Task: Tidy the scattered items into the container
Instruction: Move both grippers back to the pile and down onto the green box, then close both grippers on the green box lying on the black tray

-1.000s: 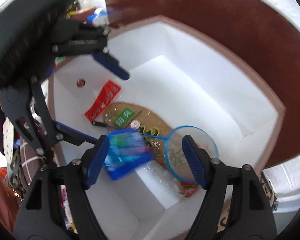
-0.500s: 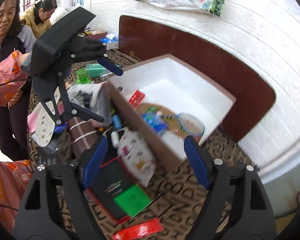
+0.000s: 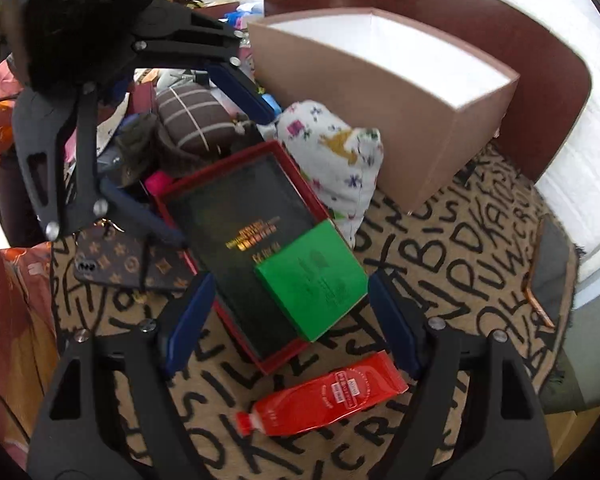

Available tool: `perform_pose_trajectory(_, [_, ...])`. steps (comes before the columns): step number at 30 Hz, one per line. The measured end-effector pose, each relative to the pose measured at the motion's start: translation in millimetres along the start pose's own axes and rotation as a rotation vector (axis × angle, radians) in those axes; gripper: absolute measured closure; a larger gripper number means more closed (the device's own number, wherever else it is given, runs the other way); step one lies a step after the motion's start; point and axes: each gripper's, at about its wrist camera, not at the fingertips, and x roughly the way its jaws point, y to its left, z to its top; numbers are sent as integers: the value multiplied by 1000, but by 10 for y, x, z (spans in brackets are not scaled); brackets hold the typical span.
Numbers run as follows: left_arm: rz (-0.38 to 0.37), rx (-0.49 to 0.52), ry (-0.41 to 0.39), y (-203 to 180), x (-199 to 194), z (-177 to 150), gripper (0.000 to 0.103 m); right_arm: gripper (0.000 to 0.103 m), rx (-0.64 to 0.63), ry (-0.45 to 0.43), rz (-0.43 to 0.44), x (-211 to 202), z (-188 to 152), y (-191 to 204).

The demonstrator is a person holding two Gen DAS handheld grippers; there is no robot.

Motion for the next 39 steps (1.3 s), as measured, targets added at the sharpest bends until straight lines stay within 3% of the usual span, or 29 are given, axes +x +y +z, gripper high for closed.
perform_pose_trajectory(7, [-161,164,113,-59,308,244,8,23,-24,57,126,237,-40,-251])
perform_pose_trajectory(13, [-233,264,201,-2,508,343,8,23,-92,129,175,396,-37,-308])
perform_pose_trajectory(19, [-292,295,220,39,579,356,8,24,-80,121,220,429,-23,-420])
perform_pose_trajectory(39, [-352,318,178,-216,657,93,11,30,-83,83,271,323,-93,-286])
